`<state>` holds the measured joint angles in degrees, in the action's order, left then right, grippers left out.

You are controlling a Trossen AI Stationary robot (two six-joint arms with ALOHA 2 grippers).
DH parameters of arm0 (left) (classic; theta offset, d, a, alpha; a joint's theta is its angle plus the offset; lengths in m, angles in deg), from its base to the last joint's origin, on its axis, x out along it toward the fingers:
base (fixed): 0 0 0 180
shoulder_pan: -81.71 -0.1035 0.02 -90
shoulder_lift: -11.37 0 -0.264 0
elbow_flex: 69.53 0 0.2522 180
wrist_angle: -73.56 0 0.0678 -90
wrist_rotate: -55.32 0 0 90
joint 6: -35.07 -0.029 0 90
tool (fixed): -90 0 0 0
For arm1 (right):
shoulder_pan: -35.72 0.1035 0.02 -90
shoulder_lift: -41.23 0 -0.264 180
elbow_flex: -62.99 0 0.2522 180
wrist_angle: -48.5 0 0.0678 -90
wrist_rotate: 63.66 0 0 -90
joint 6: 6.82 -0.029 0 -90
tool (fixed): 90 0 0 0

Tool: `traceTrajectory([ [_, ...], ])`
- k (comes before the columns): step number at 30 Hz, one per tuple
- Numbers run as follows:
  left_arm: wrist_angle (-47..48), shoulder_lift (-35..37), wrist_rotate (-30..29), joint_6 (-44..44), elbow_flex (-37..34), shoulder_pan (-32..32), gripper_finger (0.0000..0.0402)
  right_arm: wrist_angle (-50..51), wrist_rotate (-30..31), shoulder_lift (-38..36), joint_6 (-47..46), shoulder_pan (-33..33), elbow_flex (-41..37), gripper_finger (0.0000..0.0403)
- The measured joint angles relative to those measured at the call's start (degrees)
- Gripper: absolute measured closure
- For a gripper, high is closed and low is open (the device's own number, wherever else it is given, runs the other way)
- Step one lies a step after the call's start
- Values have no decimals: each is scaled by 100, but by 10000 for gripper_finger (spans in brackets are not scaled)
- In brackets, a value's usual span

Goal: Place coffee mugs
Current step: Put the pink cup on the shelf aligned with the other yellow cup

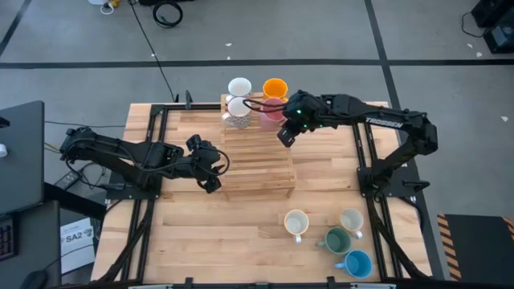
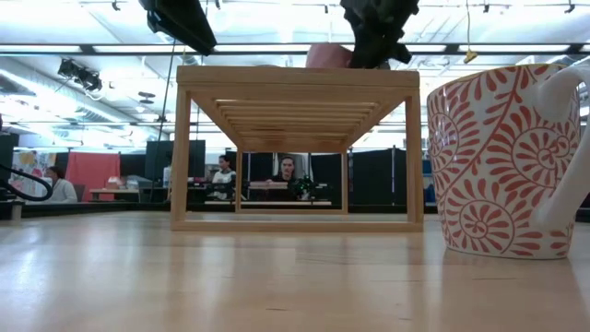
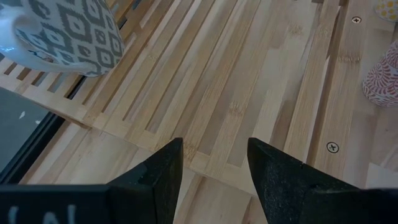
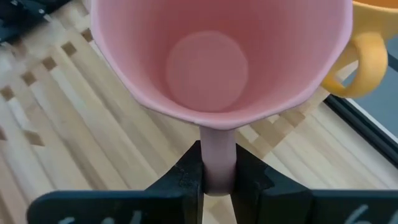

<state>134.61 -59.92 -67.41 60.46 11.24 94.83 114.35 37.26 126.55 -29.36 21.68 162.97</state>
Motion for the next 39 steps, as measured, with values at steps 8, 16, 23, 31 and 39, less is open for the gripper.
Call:
traceTrajectory([
  [8, 3, 0, 4, 0, 0, 0, 216, 16, -2, 106, 219, -79, 0, 344],
  [16, 5, 2, 1, -1, 0, 0, 216, 33, -6, 329, 462, -83, -2, 343],
  [23, 5, 2, 2, -2, 0, 0, 216, 30, -9, 363, 477, -179, -2, 342],
  [31, 9, 2, 2, -2, 0, 0, 216, 27, -54, 363, 477, -279, -2, 341],
  [39, 9, 2, 2, -2, 0, 0, 216, 8, -323, 361, 477, -330, -2, 337],
])
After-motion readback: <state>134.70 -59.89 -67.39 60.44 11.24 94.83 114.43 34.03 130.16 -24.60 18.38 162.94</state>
